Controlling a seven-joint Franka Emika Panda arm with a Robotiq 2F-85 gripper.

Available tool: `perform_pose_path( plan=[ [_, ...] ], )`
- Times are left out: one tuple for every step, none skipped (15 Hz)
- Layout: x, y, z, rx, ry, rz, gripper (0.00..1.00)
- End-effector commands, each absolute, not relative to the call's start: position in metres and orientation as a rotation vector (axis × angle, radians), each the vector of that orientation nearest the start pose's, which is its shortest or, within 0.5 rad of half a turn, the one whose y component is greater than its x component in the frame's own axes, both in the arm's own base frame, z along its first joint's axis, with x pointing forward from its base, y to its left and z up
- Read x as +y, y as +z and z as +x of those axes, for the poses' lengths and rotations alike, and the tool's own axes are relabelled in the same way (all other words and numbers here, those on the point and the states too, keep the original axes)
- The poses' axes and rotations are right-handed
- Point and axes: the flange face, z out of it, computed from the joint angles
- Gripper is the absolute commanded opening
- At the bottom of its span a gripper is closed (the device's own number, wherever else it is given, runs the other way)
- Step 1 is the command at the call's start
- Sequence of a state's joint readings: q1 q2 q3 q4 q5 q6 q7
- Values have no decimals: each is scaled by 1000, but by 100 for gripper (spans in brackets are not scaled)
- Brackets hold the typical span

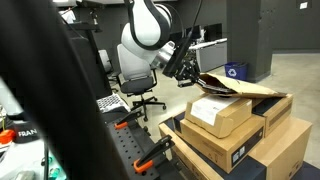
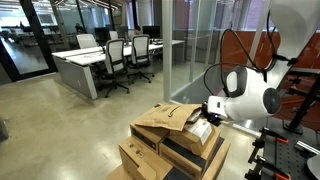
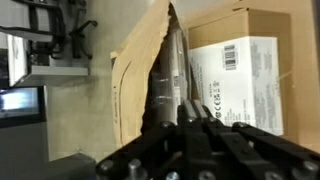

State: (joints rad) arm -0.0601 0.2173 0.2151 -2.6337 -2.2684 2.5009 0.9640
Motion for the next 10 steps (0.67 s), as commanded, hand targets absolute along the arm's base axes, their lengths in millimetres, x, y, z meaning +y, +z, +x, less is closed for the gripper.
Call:
perform_pose_path(
  plan=[
    [56, 163, 335, 1473, 450, 1829, 0],
    [53, 166, 327, 1474, 449, 1830, 0],
    [49, 168, 318, 1480, 448, 1837, 0],
    [45, 170, 309, 1482, 436, 1850, 0],
    [57, 159, 342, 1512, 404, 1849, 0],
    [57, 162, 344, 1503, 396, 1853, 0],
    [57, 166, 353, 1496, 399, 1860, 0],
    [71, 156, 379, 1514, 410, 1865, 0],
    [66, 168, 373, 1500, 421, 1876, 0],
    [67, 169, 381, 1501, 422, 1886, 0]
  ],
)
